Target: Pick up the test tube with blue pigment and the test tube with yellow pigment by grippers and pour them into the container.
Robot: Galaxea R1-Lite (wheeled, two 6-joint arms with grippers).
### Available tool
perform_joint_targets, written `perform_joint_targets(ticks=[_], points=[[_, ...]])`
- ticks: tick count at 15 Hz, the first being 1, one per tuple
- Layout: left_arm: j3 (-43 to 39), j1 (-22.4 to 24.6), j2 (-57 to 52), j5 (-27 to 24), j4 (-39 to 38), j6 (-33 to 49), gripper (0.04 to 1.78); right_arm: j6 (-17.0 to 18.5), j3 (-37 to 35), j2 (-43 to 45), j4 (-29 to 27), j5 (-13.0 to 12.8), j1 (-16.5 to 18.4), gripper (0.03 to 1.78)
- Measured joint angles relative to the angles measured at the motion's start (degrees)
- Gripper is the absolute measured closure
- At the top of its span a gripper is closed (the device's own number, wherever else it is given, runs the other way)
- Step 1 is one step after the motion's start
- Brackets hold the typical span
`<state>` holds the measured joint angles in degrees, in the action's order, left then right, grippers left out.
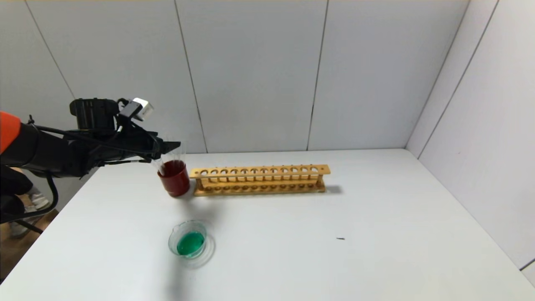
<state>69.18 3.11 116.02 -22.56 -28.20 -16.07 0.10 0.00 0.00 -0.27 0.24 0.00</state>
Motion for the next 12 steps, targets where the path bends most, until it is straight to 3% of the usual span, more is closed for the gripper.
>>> perform_joint_targets(ticks=[4,8,12], points=[[-0.9,-0.4,-3.1,0.0,-0.7,-0.1,0.08,0.0,0.0,0.0,0.0,0.0,0.0,0.06],[-6.1,-0.5,-13.5,0.3,-0.7,-0.3,0.07,0.0,0.0,0.0,0.0,0.0,0.0,0.06],[-20.0,0.2,-35.2,1.5,-0.6,0.1,0.07,0.0,0.0,0.0,0.0,0.0,0.0,0.06]])
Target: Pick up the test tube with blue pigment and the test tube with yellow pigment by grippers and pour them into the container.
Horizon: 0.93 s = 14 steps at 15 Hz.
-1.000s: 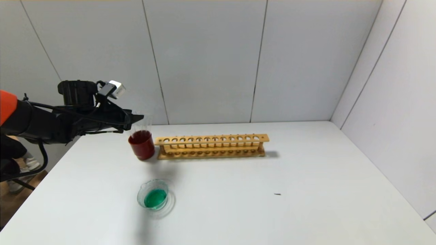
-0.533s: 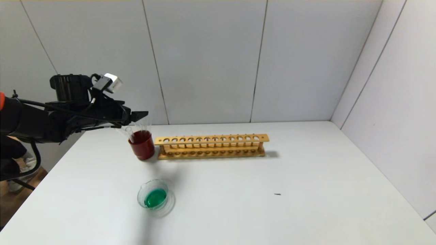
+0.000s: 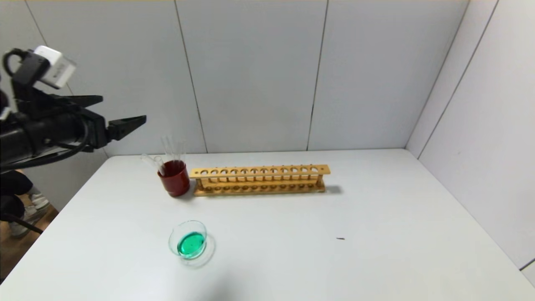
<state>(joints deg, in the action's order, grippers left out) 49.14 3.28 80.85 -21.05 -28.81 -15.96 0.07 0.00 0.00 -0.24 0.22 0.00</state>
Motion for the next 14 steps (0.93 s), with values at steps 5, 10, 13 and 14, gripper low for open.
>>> perform_joint_targets(ticks=[5,10,13,14], points=[[-18.3,0.7,-33.0,1.5,2.7,3.3,0.07,0.0,0.0,0.0,0.0,0.0,0.0,0.06],[-27.5,-1.3,-64.7,2.2,18.2,4.9,0.07,0.0,0.0,0.0,0.0,0.0,0.0,0.06],[-34.8,-2.6,-75.8,6.3,26.3,5.1,0.07,0.0,0.0,0.0,0.0,0.0,0.0,0.06],[-38.4,-2.9,-77.6,8.5,26.0,5.0,0.07,0.0,0.0,0.0,0.0,0.0,0.0,0.06]])
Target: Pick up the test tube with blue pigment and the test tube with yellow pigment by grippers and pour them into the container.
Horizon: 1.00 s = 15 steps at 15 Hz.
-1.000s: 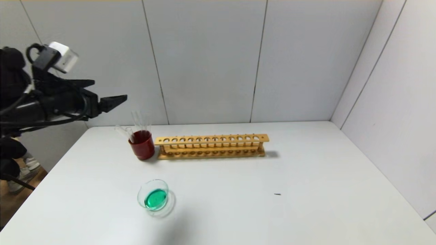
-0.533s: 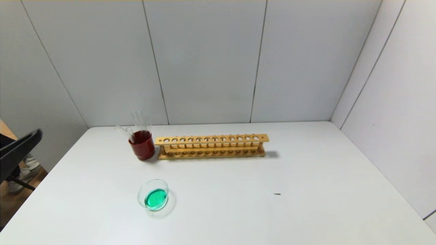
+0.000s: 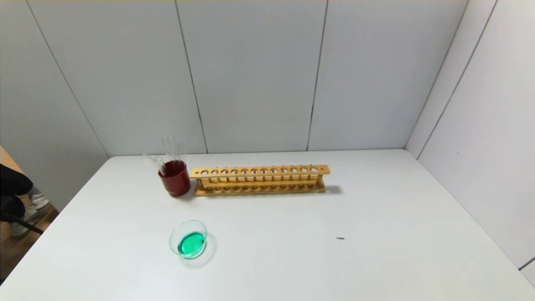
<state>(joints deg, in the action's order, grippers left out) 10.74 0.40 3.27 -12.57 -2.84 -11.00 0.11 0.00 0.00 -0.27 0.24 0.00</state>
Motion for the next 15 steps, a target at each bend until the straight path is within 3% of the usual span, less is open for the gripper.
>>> perform_joint_targets(ticks=[2,5,15], points=[[-7.4,-0.3,-2.0,3.6,-2.1,-0.1,0.07,0.0,0.0,0.0,0.0,0.0,0.0,0.06],[-10.3,-0.3,-3.1,10.7,3.5,2.4,0.07,0.0,0.0,0.0,0.0,0.0,0.0,0.06],[-10.5,-0.4,-3.2,10.0,4.2,4.8,0.07,0.2,0.0,0.0,0.0,0.0,0.1,0.06]])
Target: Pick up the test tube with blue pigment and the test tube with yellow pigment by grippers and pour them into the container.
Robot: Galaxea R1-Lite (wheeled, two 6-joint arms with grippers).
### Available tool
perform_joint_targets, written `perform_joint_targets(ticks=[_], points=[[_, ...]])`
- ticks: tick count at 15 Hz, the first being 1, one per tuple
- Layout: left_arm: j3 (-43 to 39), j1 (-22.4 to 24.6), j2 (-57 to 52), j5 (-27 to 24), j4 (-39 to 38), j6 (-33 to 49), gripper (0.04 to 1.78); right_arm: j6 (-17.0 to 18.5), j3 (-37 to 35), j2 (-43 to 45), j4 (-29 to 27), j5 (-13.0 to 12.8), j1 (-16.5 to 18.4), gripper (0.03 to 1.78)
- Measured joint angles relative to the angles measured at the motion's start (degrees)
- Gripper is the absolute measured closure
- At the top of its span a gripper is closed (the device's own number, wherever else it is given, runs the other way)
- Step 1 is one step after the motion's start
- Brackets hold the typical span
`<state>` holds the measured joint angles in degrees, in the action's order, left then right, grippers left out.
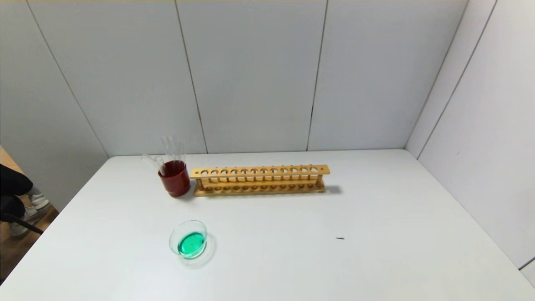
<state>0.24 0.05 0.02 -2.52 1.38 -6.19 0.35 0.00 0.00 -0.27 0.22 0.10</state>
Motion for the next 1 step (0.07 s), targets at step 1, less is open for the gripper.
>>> perform_joint_targets(ticks=[1], points=[[0.0,0.0,0.2,0.0,0.0,0.0,0.07,0.0,0.0,0.0,0.0,0.0,0.0,0.06]])
